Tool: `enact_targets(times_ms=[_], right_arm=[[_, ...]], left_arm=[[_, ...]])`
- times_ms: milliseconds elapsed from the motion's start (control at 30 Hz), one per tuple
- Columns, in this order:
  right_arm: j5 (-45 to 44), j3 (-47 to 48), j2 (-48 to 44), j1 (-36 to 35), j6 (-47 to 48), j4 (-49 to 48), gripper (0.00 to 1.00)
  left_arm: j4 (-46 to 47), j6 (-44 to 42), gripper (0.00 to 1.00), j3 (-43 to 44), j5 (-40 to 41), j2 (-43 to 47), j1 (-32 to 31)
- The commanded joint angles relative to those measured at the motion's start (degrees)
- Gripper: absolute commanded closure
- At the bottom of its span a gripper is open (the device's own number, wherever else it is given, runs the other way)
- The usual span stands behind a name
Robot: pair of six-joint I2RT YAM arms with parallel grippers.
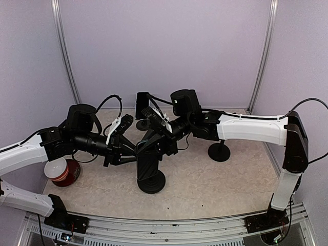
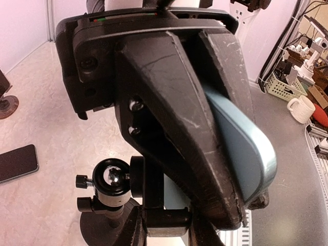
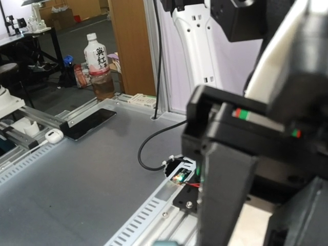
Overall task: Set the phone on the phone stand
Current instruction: Install the phone on the phone stand.
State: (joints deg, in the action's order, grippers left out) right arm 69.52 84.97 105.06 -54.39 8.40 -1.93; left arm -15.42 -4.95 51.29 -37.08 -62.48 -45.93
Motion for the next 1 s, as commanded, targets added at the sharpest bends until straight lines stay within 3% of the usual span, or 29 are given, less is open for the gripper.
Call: enact_targets(times_ms=[0, 400, 967], right_arm=[[-0.96, -0.34, -0.2, 5.67, 1.52, 10.8, 1.0], [-0.09, 0.34, 0.74, 5.63, 3.79, 14.56, 1.0], [2.24, 2.01, 2.14, 5.68, 7.8, 21.11, 1.0]], left_arm=[[1.71, 0.7, 1.0, 0.61, -5.25, 6.53, 0.93], [-1.5, 3.1, 1.0, 0.48, -0.66, 6.88, 1.02], [-1.25, 3.51, 1.0, -1.97, -2.73, 10.4, 1.02]])
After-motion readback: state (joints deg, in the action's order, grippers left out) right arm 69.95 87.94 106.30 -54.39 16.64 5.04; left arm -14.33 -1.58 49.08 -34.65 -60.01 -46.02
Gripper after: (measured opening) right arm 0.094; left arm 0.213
